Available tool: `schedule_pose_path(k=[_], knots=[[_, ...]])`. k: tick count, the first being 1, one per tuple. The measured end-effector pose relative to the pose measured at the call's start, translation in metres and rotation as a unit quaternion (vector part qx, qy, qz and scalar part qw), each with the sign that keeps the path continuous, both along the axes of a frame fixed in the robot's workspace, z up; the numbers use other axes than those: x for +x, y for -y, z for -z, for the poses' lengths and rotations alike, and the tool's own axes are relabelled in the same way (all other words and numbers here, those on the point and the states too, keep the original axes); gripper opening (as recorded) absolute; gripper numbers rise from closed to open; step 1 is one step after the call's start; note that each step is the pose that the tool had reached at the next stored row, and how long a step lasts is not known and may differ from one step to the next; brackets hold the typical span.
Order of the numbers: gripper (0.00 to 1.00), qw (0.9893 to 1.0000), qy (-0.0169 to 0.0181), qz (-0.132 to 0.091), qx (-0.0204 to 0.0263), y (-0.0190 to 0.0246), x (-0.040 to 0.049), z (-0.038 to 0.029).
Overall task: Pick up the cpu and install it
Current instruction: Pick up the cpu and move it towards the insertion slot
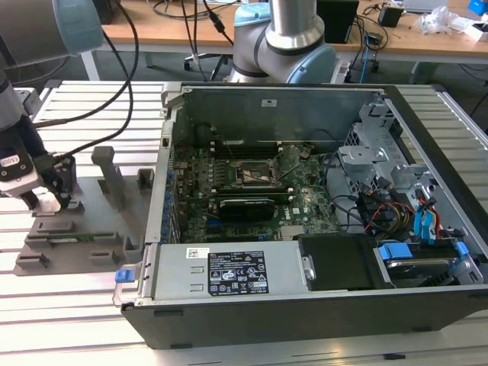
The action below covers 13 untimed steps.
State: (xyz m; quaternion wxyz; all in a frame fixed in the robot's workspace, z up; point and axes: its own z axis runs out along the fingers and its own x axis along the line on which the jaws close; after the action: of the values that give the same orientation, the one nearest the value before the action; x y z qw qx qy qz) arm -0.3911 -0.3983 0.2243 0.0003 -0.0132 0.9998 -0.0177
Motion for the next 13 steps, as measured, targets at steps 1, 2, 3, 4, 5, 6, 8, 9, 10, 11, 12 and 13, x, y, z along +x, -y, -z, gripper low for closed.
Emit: schedule_pose_path(k=[1,2,3,4,5,6,8,9,10,11,12,13], knots=[[0.55,1.0,0.0,0.0,0.0,0.0,0.0,-0.0026],[0.55,1.0,-0.0001,0.0,-0.0001,-0.0002,0.0,-0.0046],[0.55,1.0,-0.0001,0.0,-0.0001,-0.0003,0.0,-0.0073],[0.55,1.0,-0.0001,0.0,-0.0001,-0.0004,0.0001,-0.0111],[0.55,1.0,-0.0001,0.0,-0.0001,-0.0004,0.0001,-0.0128],[0.55,1.0,-0.0001,0.0,0.0,-0.0004,0.0,-0.0147],[0.55,1.0,-0.0001,0.0,0.0,-0.0004,0.0,-0.0181],[0.55,1.0,-0.0001,0.0,-0.0001,-0.0004,0.0,-0.0209],[0.55,1.0,-0.0001,0.0,-0.0001,-0.0004,0.0,-0.0226],[0.55,1.0,-0.0001,0.0,0.0,-0.0004,0.0001,-0.0253],[0.55,1.0,-0.0001,0.0,0.0,-0.0004,0.0,-0.0271],[0.55,1.0,-0.0001,0.0,-0.0001,-0.0004,0.0,-0.0285]])
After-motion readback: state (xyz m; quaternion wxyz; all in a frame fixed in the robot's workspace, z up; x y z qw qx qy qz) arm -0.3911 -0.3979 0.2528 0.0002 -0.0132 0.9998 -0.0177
